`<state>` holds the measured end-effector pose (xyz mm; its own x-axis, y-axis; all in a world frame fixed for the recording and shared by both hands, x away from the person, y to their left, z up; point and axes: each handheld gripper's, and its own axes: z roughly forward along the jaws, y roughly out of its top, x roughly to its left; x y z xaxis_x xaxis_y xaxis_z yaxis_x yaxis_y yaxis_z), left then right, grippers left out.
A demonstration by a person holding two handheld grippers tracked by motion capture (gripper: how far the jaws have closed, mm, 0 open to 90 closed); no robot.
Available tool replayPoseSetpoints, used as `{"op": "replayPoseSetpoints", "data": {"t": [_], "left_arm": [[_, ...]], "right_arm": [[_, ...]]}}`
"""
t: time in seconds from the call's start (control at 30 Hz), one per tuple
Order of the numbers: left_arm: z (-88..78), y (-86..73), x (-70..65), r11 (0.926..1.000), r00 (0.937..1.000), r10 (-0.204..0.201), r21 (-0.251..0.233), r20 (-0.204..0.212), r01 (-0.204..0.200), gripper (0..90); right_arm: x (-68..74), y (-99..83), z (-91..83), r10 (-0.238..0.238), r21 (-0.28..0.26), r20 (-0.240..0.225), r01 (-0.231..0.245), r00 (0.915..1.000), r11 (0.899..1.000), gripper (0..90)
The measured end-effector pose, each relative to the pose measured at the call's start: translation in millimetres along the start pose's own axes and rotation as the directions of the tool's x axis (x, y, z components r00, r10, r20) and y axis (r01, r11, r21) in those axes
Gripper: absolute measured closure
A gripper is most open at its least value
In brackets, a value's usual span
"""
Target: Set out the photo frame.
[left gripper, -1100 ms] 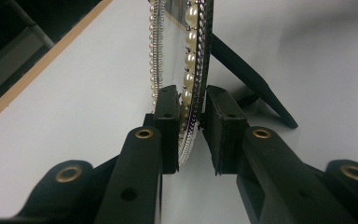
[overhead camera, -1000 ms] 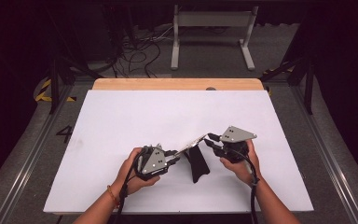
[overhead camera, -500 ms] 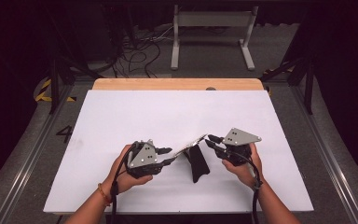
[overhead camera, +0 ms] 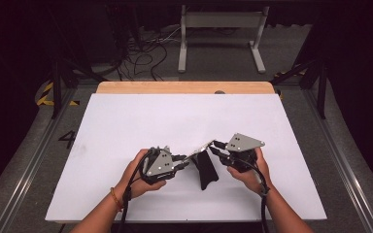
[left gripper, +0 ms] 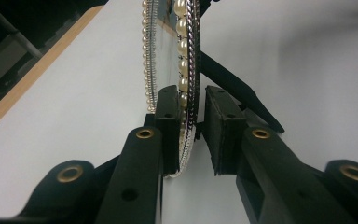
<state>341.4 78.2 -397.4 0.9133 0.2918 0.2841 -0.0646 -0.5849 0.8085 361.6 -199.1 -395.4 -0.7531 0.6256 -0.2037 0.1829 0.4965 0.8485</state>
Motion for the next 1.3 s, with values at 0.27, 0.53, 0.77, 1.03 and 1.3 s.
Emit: {"op": "replayPoseSetpoints", "data": {"t": [0.27,0.53,0.77,1.03,1.3], "left_arm": [[1.5,3.0,-1.6,0.9997,0.9997,0.023,0.004,-0.003,-0.023,81.3],[3.2,6.9,-4.0,0.9995,0.9995,0.030,0.006,0.006,-0.030,80.4],[5.1,7.7,-5.4,0.9998,0.9997,0.021,-0.002,0.012,-0.021,79.0],[7.4,10.1,-6.3,0.9997,0.9996,0.023,-0.002,0.018,-0.023,77.3],[8.5,9.9,-8.2,0.9999,0.9998,-0.005,-0.012,0.017,0.005,76.4]], "right_arm": [[-2.3,1.0,3.6,0.000,0.004,-0.003,0.000,1.0000,1.000,75.1],[-2.8,3.2,8.6,-0.001,0.009,-0.003,0.001,1.0000,1.000,74.9],[-4.9,4.7,13.2,0.008,0.005,-0.009,-0.008,0.9999,1.000,74.9],[-5.8,6.2,20.2,0.003,0.019,-0.011,-0.002,0.9999,1.000,74.9],[-5.2,6.6,24.6,0.005,0.020,-0.012,-0.005,0.9999,1.000,75.7]]}}
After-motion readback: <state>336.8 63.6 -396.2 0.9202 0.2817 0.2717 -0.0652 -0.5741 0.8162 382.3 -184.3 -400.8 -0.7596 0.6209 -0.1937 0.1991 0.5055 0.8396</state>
